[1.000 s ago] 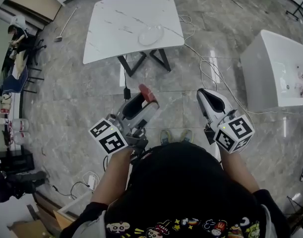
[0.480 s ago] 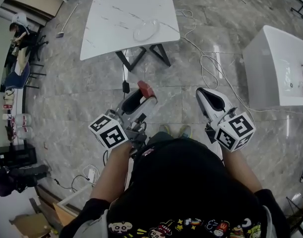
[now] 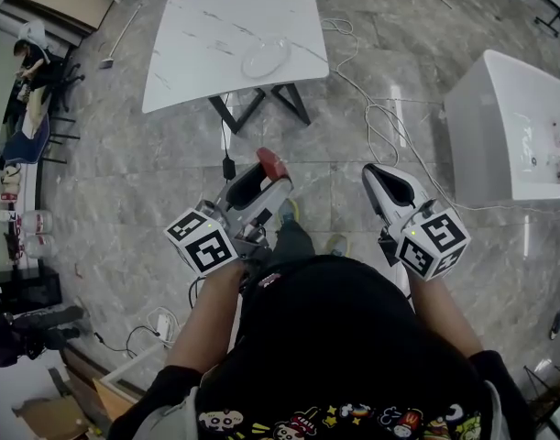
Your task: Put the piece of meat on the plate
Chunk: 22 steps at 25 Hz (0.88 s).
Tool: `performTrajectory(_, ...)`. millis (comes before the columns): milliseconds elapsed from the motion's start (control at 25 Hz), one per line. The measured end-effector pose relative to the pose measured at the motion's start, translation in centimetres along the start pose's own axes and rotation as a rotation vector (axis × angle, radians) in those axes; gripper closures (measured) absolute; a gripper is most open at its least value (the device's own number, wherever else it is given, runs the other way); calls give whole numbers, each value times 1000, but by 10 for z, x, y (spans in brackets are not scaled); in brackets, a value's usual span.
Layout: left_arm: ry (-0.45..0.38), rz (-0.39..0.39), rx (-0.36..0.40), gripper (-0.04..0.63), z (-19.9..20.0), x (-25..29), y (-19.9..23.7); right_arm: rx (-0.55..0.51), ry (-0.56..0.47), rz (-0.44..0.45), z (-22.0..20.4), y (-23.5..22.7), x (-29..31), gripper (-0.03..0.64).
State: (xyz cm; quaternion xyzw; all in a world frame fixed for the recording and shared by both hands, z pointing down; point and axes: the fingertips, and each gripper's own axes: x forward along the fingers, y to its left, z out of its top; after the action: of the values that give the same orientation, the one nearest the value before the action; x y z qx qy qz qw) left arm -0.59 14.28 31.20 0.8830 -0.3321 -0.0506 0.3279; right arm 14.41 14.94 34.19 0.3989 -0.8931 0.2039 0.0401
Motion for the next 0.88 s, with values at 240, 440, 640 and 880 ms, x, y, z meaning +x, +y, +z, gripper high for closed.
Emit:
performTrajectory(240,8,-4,-10,209,20,-8,27,1,9,0,6,10,35,594)
performTrajectory(440,16,-4,-15,209,43,-15,64,0,22,-13,15,15,76,594)
performTrajectory(640,49,-8,-24,209,57,-19,93,15,36,-30,14,21,108,594)
performTrajectory(880,55,-45,-41,209,76,-21,129,21,47,-58,18,27,144,594)
